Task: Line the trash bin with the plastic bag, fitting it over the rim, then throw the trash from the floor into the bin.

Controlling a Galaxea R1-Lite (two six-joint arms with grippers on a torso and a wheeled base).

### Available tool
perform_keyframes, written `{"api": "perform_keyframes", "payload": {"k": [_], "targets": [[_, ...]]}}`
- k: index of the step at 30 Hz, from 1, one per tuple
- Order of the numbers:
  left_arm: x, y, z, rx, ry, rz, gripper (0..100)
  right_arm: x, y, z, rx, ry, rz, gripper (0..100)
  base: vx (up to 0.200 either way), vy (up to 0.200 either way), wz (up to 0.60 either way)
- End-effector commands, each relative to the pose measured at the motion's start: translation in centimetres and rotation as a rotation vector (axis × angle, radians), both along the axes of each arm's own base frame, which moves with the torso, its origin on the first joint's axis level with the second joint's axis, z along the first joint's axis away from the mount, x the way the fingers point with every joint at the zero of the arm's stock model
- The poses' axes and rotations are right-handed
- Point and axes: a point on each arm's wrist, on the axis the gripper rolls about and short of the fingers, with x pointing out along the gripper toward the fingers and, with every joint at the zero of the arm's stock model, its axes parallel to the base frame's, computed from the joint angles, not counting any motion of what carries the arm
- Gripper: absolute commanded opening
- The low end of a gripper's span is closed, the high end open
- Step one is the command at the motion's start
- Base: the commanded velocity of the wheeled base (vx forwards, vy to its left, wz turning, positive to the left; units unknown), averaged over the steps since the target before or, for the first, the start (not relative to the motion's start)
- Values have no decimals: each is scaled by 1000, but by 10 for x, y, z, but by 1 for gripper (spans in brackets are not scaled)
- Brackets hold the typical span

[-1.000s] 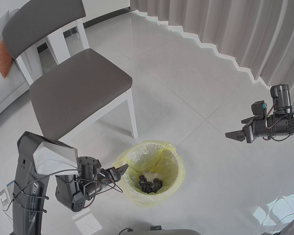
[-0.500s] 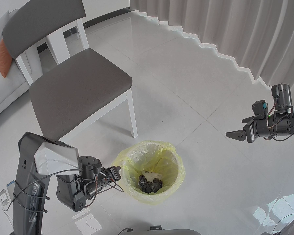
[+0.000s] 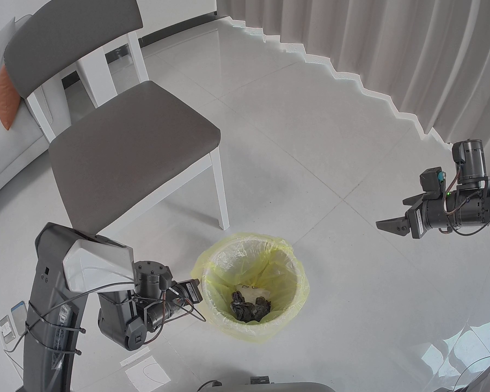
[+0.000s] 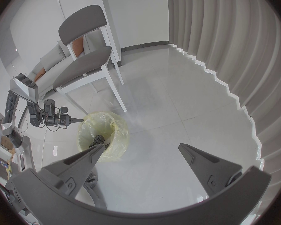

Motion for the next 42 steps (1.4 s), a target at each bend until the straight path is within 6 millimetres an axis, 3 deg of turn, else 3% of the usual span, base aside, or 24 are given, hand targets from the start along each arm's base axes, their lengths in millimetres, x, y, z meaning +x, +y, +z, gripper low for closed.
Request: {"api": "perform_keyframes", "payload": {"k": [1,9,22,33,34,42], "targets": [[13,-3,-8,51,12,11,0,3,1,-3,-10,3,9,100,0,0,0],[24,-16,-4,54,7,-8,0,9,2,-13,-15,34,11,100,0,0,0],[27,-11,-11,77,38,1,0,12,2,-18,-18,47,12,100,0,0,0],[28,-5,-4,59,2,19,0,10,2,-15,-17,36,12,100,0,0,0],[27,-5,-3,57,1,20,100,10,2,-15,-17,36,12,100,0,0,0],[28,6,1,59,3,47,100,9,1,-16,-17,42,11,100,0,0,0]]}}
